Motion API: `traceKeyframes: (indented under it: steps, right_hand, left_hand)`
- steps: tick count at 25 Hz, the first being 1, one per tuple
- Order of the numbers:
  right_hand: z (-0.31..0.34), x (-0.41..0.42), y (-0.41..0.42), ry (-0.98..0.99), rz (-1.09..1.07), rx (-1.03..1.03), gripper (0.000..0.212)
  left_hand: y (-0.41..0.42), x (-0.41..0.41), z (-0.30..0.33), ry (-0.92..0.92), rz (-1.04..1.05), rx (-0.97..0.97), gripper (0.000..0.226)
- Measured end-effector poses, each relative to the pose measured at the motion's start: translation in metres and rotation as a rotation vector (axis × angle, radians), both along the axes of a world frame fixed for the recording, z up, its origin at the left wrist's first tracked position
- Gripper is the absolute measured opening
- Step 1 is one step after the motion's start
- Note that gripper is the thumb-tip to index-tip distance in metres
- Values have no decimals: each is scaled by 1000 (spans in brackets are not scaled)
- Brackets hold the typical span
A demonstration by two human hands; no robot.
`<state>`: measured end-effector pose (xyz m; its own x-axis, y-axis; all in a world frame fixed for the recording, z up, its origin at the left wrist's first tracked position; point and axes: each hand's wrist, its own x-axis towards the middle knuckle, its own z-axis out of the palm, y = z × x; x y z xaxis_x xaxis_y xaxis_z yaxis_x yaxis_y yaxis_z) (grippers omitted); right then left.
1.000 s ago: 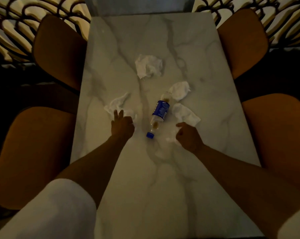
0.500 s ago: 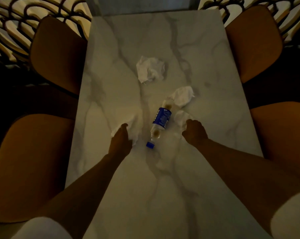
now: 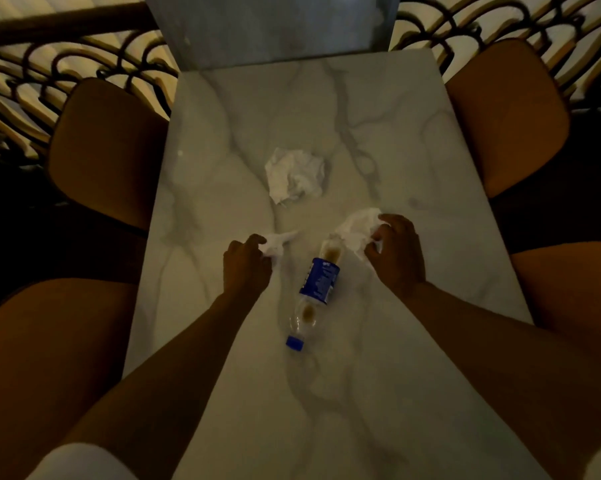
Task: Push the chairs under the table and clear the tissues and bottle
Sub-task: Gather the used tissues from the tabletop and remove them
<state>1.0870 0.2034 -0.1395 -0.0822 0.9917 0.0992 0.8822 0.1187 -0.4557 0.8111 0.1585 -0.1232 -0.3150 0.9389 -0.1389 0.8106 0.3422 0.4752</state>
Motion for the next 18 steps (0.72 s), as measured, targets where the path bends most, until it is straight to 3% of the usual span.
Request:
traceKeyframes:
  steps: [4, 7, 10, 12, 15, 18]
  right_hand:
    - [-24, -7, 27, -68, 163, -240, 20]
    - [-29, -8, 29, -60, 139, -224, 17]
    - [-30, -13, 37, 128, 15, -133, 23]
    - [-32, -19, 41, 230, -34, -136, 32]
    - [-35, -28, 53, 227, -67, -221, 43]
    - [-33, -40, 77, 288, -42, -223, 49]
  left_hand:
    - [40, 3, 8, 82, -191, 25, 13]
    - [76, 9, 18, 84, -264, -76, 44]
    - [118, 13, 9, 128, -292, -151, 81]
    - [136, 9, -8, 169, -304, -220, 91]
    - [138, 5, -28, 160, -290, -276, 58]
    - [122, 3, -36, 211, -242, -160, 25]
